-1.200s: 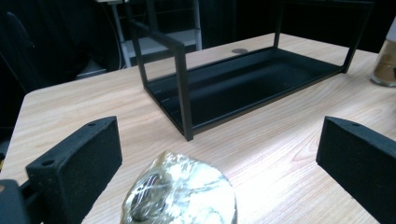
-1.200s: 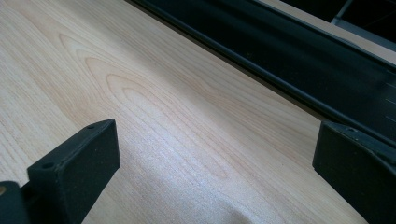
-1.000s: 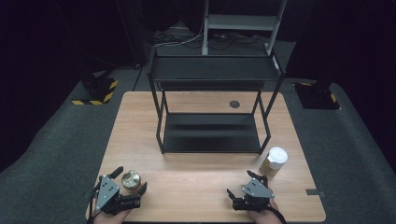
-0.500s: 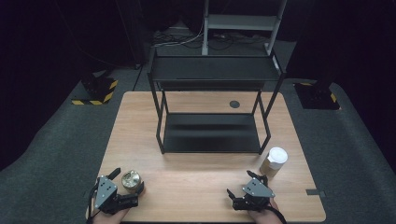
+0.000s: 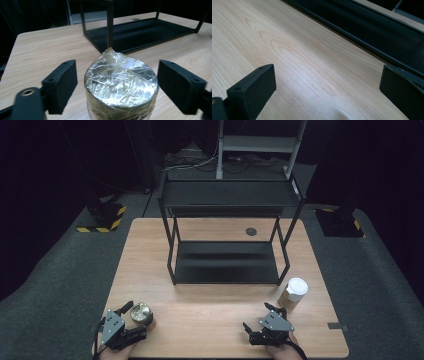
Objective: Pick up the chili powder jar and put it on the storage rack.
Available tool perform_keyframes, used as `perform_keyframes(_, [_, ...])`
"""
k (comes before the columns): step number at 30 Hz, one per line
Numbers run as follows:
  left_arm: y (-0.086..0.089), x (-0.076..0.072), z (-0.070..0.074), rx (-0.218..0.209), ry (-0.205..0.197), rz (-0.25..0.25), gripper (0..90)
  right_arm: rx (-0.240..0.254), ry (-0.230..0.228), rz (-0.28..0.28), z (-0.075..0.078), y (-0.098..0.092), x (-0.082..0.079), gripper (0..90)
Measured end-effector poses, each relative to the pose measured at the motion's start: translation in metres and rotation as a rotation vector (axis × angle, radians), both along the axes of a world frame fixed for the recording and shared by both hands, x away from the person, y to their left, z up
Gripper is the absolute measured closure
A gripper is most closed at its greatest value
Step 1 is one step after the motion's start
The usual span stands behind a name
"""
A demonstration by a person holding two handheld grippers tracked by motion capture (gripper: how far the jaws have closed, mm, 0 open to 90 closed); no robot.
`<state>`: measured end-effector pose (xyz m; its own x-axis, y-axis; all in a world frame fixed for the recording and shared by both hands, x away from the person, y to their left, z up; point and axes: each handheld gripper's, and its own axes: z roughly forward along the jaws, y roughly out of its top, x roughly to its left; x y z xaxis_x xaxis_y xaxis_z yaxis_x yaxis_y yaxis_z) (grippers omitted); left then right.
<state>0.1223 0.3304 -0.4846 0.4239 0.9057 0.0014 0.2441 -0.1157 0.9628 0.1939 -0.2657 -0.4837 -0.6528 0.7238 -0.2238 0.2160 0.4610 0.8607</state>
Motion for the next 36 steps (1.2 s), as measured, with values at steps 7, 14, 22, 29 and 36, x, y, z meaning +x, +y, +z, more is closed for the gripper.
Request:
perform_keyframes(7, [0.006, 0.002, -0.004, -0.013, 0.004, -0.030, 33.7, 0.001, -0.001, -0.001, 0.000, 0.000, 0.000, 0.0])
perform_keyframes(14, [0.006, 0.002, -0.003, -0.020, 0.010, -0.026, 34.6, -0.001, 0.000, -0.002, 0.000, 0.000, 0.000, 0.0])
perform_keyframes(22, [0.004, -0.001, 0.000, -0.032, -0.005, -0.021, 34.7, -0.002, 0.002, -0.003, 0.000, 0.000, 0.000, 0.0])
perform_keyframes(29, [-0.002, -0.004, 0.010, -0.030, -0.033, -0.025, 34.7, -0.006, 0.005, -0.005, 0.001, 0.001, 0.000, 0.0])
perform_keyframes(36, [-0.014, -0.001, 0.021, -0.045, -0.055, -0.045, 34.7, -0.005, 0.005, -0.006, 0.001, 0.001, 0.000, 0.0])
